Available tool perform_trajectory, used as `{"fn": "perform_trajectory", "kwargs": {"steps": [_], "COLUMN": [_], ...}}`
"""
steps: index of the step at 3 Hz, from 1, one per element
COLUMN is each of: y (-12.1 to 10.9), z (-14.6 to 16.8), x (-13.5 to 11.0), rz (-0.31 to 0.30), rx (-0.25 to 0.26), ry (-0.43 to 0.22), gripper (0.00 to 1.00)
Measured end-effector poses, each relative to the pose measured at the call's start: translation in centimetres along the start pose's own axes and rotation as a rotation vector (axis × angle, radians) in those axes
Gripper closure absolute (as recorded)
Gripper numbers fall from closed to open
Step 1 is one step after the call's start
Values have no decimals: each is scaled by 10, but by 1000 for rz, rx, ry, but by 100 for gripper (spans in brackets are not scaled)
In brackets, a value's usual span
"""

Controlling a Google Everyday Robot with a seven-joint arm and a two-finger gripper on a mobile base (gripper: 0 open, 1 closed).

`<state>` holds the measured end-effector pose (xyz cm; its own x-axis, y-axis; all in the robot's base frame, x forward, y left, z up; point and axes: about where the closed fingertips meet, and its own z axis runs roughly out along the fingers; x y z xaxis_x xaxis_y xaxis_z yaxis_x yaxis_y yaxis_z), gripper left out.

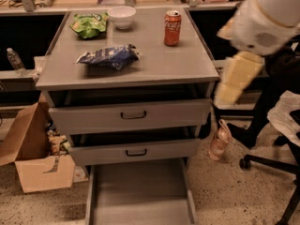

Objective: Place blue chip bag into bottom drawer

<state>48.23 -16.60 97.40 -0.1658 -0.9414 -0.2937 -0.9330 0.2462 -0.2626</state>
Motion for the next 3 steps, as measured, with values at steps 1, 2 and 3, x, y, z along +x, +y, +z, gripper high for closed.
{"fn": "perform_trajectory", "kwargs": {"steps": [1,2,3], "y": [-22,-41,-41], "z": [20,43,43], "x": [-47,-96,-96], "rz": [14,37,36], "rx": [-12,-41,-40], "ry": [-96,-180,-181], "gripper": [0,0,0]}}
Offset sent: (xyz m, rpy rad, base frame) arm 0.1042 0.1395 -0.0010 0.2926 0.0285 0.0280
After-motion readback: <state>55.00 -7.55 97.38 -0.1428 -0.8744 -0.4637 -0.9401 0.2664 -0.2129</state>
